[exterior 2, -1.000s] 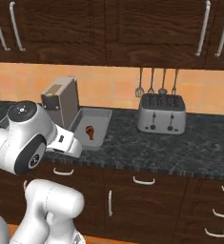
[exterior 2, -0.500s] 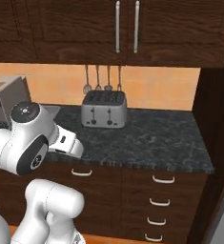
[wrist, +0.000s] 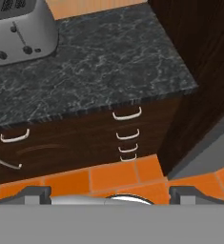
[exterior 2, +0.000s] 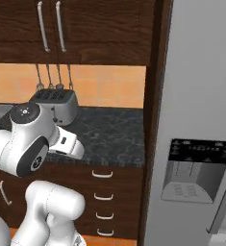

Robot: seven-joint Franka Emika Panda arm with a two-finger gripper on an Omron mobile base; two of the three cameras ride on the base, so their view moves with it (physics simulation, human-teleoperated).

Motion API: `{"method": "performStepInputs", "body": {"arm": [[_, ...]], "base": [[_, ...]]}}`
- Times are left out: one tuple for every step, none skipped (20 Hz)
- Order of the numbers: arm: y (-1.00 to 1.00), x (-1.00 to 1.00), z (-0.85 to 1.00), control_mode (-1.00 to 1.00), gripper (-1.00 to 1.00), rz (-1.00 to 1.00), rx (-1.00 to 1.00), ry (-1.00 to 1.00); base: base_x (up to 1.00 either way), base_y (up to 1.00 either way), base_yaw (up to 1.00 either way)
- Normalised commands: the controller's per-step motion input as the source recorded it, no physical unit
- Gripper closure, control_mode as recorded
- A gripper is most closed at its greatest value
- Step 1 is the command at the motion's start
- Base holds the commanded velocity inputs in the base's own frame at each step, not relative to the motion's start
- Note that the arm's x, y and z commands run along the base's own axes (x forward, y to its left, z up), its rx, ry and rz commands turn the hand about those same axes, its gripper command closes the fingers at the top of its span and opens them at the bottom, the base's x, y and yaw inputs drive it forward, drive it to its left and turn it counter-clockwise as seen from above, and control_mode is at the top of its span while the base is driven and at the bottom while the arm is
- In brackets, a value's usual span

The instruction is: Place one avocado and one chicken drumstick in each tupperware on the nearby counter, to pack two identical lunches.

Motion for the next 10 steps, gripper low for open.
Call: {"method": "performStepInputs", "body": {"arm": [[0.00, 0.00, 0.00, 1.00, -1.00, 0.00, 0.00, 0.00], [0.00, 0.00, 0.00, 1.00, -1.00, 0.00, 0.00, 0.00], [0.00, 0.00, 0.00, 1.00, -1.00, 0.00, 0.00, 0.00], [0.00, 0.00, 0.00, 1.00, -1.00, 0.00, 0.00, 0.00], [0.00, 0.00, 0.00, 1.00, -1.00, 0.00, 0.00, 0.00], [0.00, 0.00, 0.00, 1.00, -1.00, 0.00, 0.00, 0.00], [0.00, 0.00, 0.00, 1.00, -1.00, 0.00, 0.00, 0.00], [0.00, 0.00, 0.00, 1.00, -1.00, 0.00, 0.00, 0.00], [0.00, 0.00, 0.00, 1.00, -1.00, 0.00, 0.00, 0.00], [0.00, 0.00, 0.00, 1.00, -1.00, 0.00, 0.00, 0.00]], "base": [[0.00, -1.00, 0.00], [0.00, -1.00, 0.00], [0.00, -1.00, 0.00], [0.00, -1.00, -0.01], [0.00, -1.00, -0.01], [0.00, -1.00, -0.01], [0.00, -1.00, -0.01], [0.00, -1.00, -0.01], [0.00, -1.00, 0.00], [0.00, -1.00, 0.00]]}}
